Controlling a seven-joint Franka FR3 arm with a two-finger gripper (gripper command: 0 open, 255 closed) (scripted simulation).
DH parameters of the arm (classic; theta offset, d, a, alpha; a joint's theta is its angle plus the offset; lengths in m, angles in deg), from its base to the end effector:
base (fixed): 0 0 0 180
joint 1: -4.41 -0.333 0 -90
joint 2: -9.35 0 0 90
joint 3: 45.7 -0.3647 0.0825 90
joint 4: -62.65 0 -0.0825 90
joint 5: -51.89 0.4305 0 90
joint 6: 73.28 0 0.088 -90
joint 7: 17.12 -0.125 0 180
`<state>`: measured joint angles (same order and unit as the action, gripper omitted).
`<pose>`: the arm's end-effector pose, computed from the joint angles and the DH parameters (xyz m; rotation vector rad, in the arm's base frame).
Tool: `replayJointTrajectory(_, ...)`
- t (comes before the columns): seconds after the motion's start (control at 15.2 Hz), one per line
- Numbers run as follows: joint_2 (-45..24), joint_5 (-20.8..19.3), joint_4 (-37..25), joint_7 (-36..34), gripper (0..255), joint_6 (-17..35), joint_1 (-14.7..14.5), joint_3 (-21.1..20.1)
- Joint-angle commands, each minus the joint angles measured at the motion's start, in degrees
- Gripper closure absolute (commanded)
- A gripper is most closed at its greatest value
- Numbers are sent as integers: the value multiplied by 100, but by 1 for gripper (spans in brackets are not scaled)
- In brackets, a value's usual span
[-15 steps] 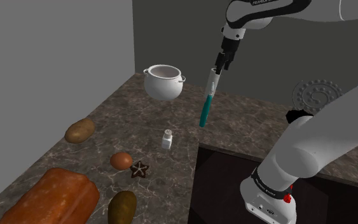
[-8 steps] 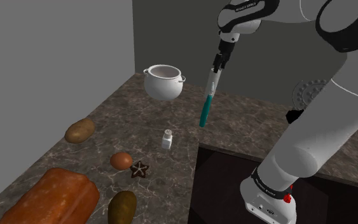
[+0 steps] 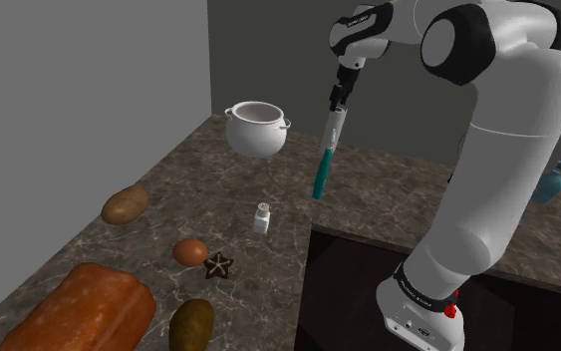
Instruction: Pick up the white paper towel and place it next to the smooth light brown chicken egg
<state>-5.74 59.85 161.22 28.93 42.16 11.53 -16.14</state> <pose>0.5757 -0.3815 0.4653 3.0892 0.1965 0.0774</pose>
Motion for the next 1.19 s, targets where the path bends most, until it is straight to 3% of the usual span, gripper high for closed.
replayJointTrajectory(0.0,-546,292,-600,279,0,-70,233,-28)
replayJointTrajectory(0.59,-893,480,-468,414,0,385,341,-120)
replayJointTrajectory(1.06,-892,480,-468,413,0,385,341,-119)
replayJointTrajectory(1.12,-892,480,-468,413,255,385,341,-119)
